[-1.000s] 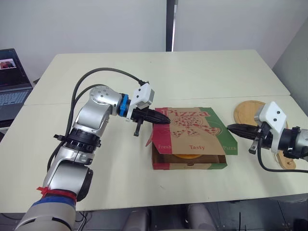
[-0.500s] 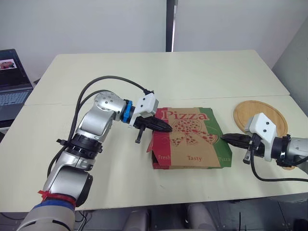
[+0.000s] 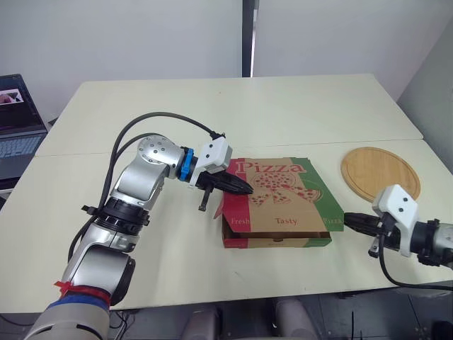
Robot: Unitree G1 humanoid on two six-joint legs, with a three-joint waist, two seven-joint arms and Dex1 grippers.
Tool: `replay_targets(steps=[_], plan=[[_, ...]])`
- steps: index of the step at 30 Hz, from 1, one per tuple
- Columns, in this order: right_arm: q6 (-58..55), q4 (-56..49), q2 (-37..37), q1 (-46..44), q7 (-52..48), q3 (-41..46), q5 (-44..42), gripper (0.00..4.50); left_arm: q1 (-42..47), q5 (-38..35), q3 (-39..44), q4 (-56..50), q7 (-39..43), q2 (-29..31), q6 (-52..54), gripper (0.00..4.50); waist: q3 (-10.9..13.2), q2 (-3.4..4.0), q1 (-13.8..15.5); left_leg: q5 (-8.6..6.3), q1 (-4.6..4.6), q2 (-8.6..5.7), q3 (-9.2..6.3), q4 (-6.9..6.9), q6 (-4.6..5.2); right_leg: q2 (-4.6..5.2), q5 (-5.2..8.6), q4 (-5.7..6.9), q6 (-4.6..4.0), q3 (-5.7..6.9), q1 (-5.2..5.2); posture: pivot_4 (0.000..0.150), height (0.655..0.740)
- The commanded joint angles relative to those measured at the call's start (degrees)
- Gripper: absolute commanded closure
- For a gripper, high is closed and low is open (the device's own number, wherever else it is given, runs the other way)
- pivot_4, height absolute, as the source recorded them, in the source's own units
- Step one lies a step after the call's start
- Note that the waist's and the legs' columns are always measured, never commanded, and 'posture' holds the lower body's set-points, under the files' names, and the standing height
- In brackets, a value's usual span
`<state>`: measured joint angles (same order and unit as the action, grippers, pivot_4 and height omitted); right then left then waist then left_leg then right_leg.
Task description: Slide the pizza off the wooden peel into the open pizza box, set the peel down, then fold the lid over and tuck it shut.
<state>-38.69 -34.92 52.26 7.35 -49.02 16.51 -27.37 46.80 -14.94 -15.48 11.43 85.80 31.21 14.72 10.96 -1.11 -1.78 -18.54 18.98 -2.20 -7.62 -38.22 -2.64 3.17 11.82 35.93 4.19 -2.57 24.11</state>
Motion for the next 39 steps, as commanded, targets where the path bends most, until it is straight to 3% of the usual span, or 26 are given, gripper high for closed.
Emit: replay_targets(steps=[1,10,26,39], plan=[[0.78,-2.04,0.30,-2.00,0.19,-0.18,-0.68,4.47,1.01,-0.45,0.28,-0.78,0.51,-0.11,-0.42,4.50,0.00,0.00,0.07,0.00,0.00,0.00,-0.01,-0.02,0.00,0.00,0.00,0.00,0.00,0.01,-0.02,0.150,0.7341],[2.81,0.73,5.90,2.27,-3.00,4.83,2.70,4.47,1.24,-0.35,0.42,-0.32,0.51,-0.31,-0.79,4.50,0.00,0.00,0.28,-0.01,0.05,-0.03,-0.06,0.02,0.02,0.00,0.00,-0.04,-0.01,0.02,-0.01,0.150,0.7341],[-1.35,-3.12,2.42,-6.51,-0.24,-0.84,-3.47,4.47,1.46,0.04,0.04,0.30,0.58,-0.69,-1.17,4.50,0.00,0.00,0.14,-0.01,0.04,-0.02,-0.05,-0.02,0.01,0.00,-0.01,-0.02,0.00,0.01,-0.01,0.150,0.7341],[-2.71,-3.98,1.09,-4.87,1.75,-3.14,-3.22,4.47,1.04,1.91,-3.15,-1.11,1.09,-2.49,-2.82,4.50,0.00,0.00,0.12,-0.01,0.03,-0.02,-0.04,-0.03,0.02,0.00,-0.01,-0.01,0.00,0.00,-0.01,0.150,0.7341]])
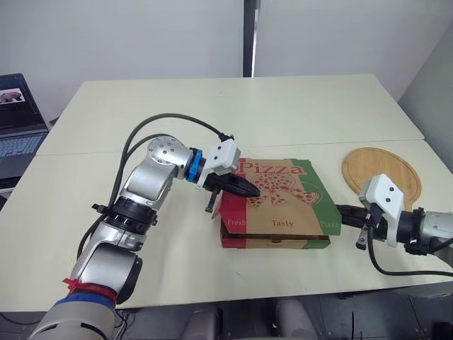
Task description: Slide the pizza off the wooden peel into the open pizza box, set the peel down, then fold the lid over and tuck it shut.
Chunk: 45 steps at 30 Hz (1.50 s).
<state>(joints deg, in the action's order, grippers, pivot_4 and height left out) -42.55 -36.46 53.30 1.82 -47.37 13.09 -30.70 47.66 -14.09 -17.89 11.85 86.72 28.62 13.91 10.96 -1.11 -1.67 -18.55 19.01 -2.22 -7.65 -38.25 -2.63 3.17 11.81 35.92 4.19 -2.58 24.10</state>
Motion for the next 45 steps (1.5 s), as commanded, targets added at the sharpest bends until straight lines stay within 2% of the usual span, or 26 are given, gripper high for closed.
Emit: replay_targets(steps=[1,8,11,12,14,18,25,32,39,42,45], plan=[[1.36,-2.50,0.11,0.87,0.15,0.24,0.36,4.47,0.05,1.34,-0.97,-1.50,0.20,0.17,-2.40,4.50,0.00,0.00,0.00,0.00,0.00,0.00,0.01,0.00,0.00,0.00,0.00,0.00,0.00,0.00,0.00,0.150,0.7341],[2.63,-2.22,0.98,4.30,1.18,3.13,3.16,4.47,-0.46,2.13,-1.56,-1.73,-0.60,0.03,-2.70,4.50,0.00,0.00,0.06,0.00,0.00,0.00,-0.01,0.00,0.00,0.00,0.00,0.00,0.00,0.00,0.00,0.150,0.7341],[2.42,-0.57,2.29,6.09,-0.49,9.16,3.07,4.47,-0.18,1.79,-1.22,-1.57,-0.84,0.06,-2.33,4.50,0.00,0.00,0.10,0.00,0.01,-0.01,0.02,-0.01,0.00,0.01,0.00,0.00,0.00,-0.02,0.00,0.150,0.7341],[2.41,0.12,2.69,6.24,-0.99,11.60,2.90,4.31,-0.12,1.75,-1.15,-1.45,-0.89,0.09,-2.35,4.50,0.00,0.00,0.11,0.00,0.01,-0.01,0.02,-0.01,0.00,0.01,0.00,-0.01,0.00,-0.02,0.00,0.150,0.7341],[2.21,0.88,3.15,6.17,-1.50,14.54,2.34,3.88,-0.05,1.69,-1.07,-1.29,-0.99,0.14,-2.40,4.50,0.00,0.00,0.11,0.00,0.01,-0.01,0.03,-0.02,0.00,0.00,0.00,-0.01,0.00,-0.02,-0.01,0.150,0.7341],[-2.71,-2.39,3.92,4.48,-4.52,19.86,-6.68,2.50,0.21,1.70,-0.94,-0.72,-0.94,0.18,-2.62,4.50,0.00,0.00,0.04,0.00,-0.01,0.01,0.00,-0.01,0.01,-0.01,0.00,0.02,0.00,0.00,-0.02,0.150,0.7341],[-7.14,-9.48,5.62,2.91,-3.71,16.62,-14.56,0.04,0.26,1.53,-0.85,-0.77,-1.12,-0.01,-2.45,4.50,0.00,0.00,0.16,0.00,0.00,0.00,-0.01,-0.03,0.01,0.00,0.00,0.02,0.00,0.00,-0.03,0.150,0.7341],[-3.05,-9.55,6.91,2.43,-1.87,8.30,-8.29,0.04,0.42,1.29,-0.86,-0.79,-0.91,-0.14,-2.30,4.50,0.00,0.00,0.12,0.00,0.00,0.00,0.02,-0.03,0.00,0.00,0.00,0.01,0.01,0.00,-0.02,0.150,0.7341],[1.05,-7.51,6.94,1.91,-1.55,3.94,-3.04,0.04,0.67,1.03,-0.61,-0.71,-0.87,-0.18,-2.03,4.50,0.00,0.00,0.14,0.00,0.01,0.00,0.00,-0.05,0.00,0.00,0.00,0.01,0.01,0.00,-0.02,0.150,0.7341],[0.82,-7.54,6.18,1.35,-1.88,4.50,-4.60,0.04,0.71,1.06,-0.56,-0.56,-0.88,-0.11,-2.25,4.50,0.00,0.00,0.15,0.00,0.02,0.00,-0.01,-0.05,0.00,0.00,0.00,0.01,0.01,0.01,-0.02,0.150,0.7341],[-2.35,-8.91,6.40,1.39,-3.40,8.26,-10.56,0.04,0.78,1.11,-0.44,-0.33,-0.97,-0.07,-2.45,4.50,0.00,0.00,0.16,0.00,0.01,0.00,-0.01,-0.05,0.00,0.00,0.00,0.01,0.01,0.00,-0.02,0.150,0.7341]])
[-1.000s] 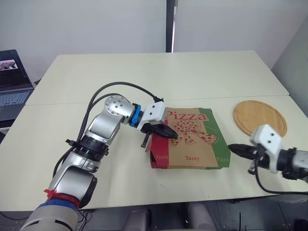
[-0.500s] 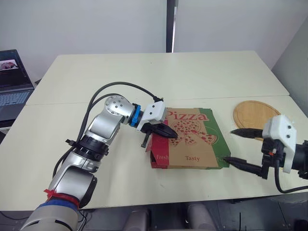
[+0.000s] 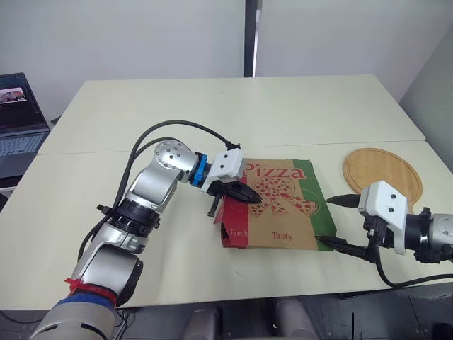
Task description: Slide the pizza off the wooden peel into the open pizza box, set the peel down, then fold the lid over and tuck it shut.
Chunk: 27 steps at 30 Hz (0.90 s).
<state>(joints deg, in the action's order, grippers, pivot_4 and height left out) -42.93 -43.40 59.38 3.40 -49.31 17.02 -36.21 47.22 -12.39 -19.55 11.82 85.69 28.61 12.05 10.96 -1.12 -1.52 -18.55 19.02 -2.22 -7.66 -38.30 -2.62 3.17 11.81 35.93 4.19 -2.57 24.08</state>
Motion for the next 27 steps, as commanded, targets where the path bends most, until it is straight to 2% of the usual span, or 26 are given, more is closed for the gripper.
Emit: replay_targets(steps=[1,6,17,19,23,27], plan=[[-2.74,-2.47,0.74,0.24,-2.11,5.39,-6.42,0.04,1.26,-0.58,1.26,-0.25,0.00,-0.09,-0.61,4.50,0.00,0.00,0.04,0.00,0.00,0.00,-0.01,0.00,0.00,0.00,0.00,0.00,0.00,0.00,0.00,0.150,0.7341],[-3.73,-3.61,1.79,1.46,-1.83,5.30,-6.68,0.04,1.38,-0.63,1.17,-0.12,-0.15,-0.53,-0.75,4.50,0.00,0.00,0.05,0.00,0.01,0.00,-0.01,0.00,0.00,0.00,0.00,0.00,0.00,0.01,-0.01,0.150,0.7341],[0.62,-1.78,1.82,-1.43,0.66,-3.29,2.04,0.04,0.85,-1.39,1.62,-1.34,-0.35,-0.52,0.45,4.50,0.00,0.00,0.01,0.00,0.00,0.00,-0.01,-0.01,0.00,0.00,0.00,0.00,0.00,0.01,0.00,0.150,0.7341],[0.87,-2.04,1.25,-2.11,0.61,-3.97,1.88,0.04,0.80,-1.43,1.74,-1.44,-0.44,-0.40,0.56,4.50,0.00,0.00,-0.01,0.00,0.01,0.00,0.01,-0.01,0.00,0.00,0.00,0.00,0.00,0.01,0.00,0.150,0.7341],[-3.27,-4.12,1.34,-2.44,-1.17,-0.22,-6.56,0.04,0.81,-1.37,1.91,-1.24,-0.45,-0.16,0.39,4.50,0.00,0.00,0.03,0.00,0.00,0.00,-0.02,-0.01,0.00,0.00,0.00,0.00,0.00,0.02,0.00,0.150,0.7341],[-3.51,-4.12,1.96,-2.60,0.07,-1.23,-5.58,0.04,0.71,-1.45,1.84,-1.50,-0.30,-0.06,0.43,4.50,0.00,0.00,0.04,0.00,0.02,0.00,-0.02,-0.02,0.00,0.00,0.00,-0.01,0.00,0.02,0.00,0.150,0.7341]])
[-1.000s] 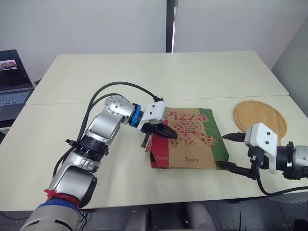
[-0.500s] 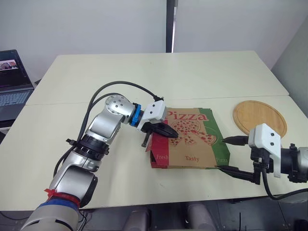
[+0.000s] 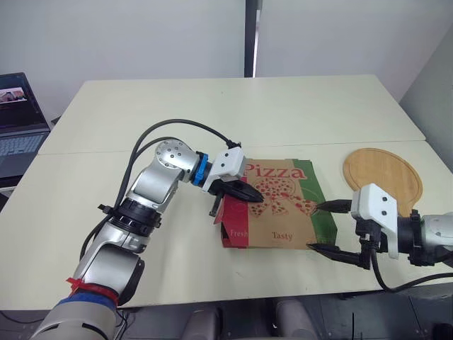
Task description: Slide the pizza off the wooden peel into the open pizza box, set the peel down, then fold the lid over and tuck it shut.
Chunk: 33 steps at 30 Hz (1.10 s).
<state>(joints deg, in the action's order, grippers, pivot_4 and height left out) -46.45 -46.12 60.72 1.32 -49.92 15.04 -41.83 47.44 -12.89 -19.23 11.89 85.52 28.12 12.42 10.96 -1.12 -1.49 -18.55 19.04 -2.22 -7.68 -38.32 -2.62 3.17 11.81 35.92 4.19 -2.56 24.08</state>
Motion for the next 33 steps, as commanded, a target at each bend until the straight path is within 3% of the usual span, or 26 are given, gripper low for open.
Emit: replay_targets(steps=[1,7,19,33], plan=[[0.19,-1.18,0.67,-0.81,1.40,-0.31,1.27,0.04,0.47,-1.00,1.45,-1.70,0.02,0.45,0.06,4.50,0.00,0.00,0.00,0.00,0.00,0.00,0.00,0.00,0.00,0.00,0.00,0.00,0.00,0.00,0.00,0.150,0.7341],[0.77,-0.40,-0.55,-2.47,2.95,-3.69,3.30,0.04,0.32,-1.15,1.34,-2.12,0.06,0.45,0.12,4.50,0.00,0.00,-0.05,0.00,-0.01,0.00,0.02,0.00,0.00,0.00,0.00,0.00,0.00,0.00,0.01,0.150,0.7341],[-5.46,-0.61,0.27,-1.57,0.37,10.73,-15.86,0.04,0.17,-0.52,1.15,-1.30,-0.56,0.41,-1.18,4.50,0.00,0.00,0.03,0.00,0.01,0.00,-0.01,0.01,0.00,0.00,0.00,-0.01,0.00,0.00,0.00,0.150,0.7341],[-3.62,2.84,2.85,4.85,-0.23,13.81,-6.17,0.04,0.18,-0.75,1.11,-1.14,-0.30,0.33,-1.20,4.50,0.00,0.00,0.04,0.00,0.01,0.00,0.02,0.01,0.00,0.00,0.00,0.00,0.00,0.00,0.00,0.150,0.7341]])
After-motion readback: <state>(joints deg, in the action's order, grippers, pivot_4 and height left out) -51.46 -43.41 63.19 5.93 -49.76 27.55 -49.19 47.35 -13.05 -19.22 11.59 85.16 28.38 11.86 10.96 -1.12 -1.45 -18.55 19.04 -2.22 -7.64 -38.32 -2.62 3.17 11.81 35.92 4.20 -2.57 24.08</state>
